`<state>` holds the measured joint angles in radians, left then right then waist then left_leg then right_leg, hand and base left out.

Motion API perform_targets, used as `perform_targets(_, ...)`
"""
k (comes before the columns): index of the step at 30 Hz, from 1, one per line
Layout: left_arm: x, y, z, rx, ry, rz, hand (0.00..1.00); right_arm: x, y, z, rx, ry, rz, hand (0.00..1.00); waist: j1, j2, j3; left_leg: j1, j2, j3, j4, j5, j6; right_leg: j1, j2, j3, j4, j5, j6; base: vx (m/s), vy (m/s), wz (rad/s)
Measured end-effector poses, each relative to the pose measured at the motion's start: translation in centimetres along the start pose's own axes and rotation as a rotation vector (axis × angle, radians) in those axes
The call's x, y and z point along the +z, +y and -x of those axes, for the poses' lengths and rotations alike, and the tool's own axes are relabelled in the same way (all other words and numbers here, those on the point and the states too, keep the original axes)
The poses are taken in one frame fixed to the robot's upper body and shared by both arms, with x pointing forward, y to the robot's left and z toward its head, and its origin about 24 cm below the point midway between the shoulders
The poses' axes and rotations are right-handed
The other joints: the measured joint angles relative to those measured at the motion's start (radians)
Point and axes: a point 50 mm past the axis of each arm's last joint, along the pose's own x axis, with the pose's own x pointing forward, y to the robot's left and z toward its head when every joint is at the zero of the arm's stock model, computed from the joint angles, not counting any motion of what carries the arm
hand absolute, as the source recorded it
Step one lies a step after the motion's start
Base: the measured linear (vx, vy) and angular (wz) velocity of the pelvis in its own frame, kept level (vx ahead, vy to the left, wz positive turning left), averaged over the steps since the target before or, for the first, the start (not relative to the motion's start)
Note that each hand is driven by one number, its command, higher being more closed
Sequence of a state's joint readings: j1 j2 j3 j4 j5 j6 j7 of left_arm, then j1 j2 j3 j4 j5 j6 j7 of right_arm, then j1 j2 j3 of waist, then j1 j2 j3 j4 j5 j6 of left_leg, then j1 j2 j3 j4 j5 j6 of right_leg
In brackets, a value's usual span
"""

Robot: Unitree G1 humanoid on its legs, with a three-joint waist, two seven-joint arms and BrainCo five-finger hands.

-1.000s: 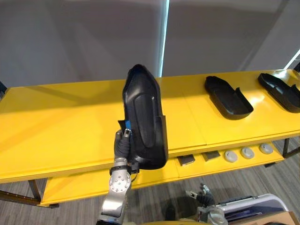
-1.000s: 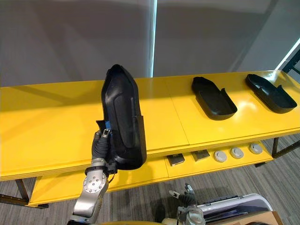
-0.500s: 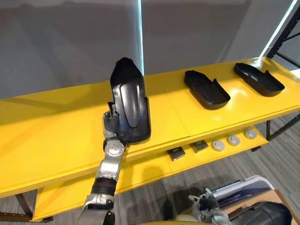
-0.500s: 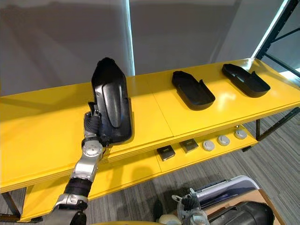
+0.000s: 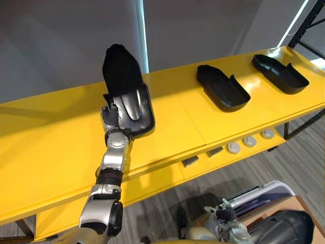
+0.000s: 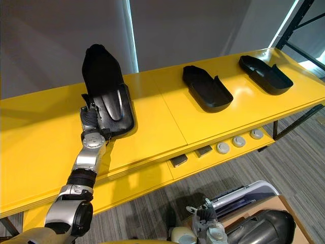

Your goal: Walk over and take plastic housings, then place them on the shelf

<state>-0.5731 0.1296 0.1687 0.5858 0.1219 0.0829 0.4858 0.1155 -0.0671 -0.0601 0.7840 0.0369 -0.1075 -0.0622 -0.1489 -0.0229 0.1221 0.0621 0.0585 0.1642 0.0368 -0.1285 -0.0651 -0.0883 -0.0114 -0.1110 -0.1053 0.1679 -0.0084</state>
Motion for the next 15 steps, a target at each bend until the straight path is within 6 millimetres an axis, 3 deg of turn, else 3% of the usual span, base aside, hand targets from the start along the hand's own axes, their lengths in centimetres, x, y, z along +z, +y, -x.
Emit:
perform_targets(2,0.3,-0.2,-0.1,-0.003,-0.003,0.01,1.0,0.1,0.0,0.0,-0.001,-0.007,-0.001,0.0,0.0,0.0,0.0,-0.002,-0.002,0.0,0.0,0.0,0.001,-0.002,-0.002,0.0,0.0,0.001,0.001,-0.02,0.044,0.0)
perform_targets(3,0.4,-0.4,-0.2,-0.006,-0.001,0.009,0.0,0.1,0.0,0.0,-0.001,-0.007,-0.001,0.0,0.0,0.0,0.002,-0.002,-0.004,0.0,-0.001,0.002,0.002,-0.002,-0.004,0.0,0.0,0.002,0.003,-0.02,0.037,0.01)
perform_targets(15,1.0,-1.1,-0.1,-0.019,-0.01,0.019,0.0,0.4,0.0,-0.1,-0.002,-0.018,-0.002,0.0,-0.001,0.0,0.022,0.005,-0.008,-0.002,-0.002,0.005,0.008,0.006,-0.009,0.0,-0.001,0.005,0.007,-0.01,0.016,0.01)
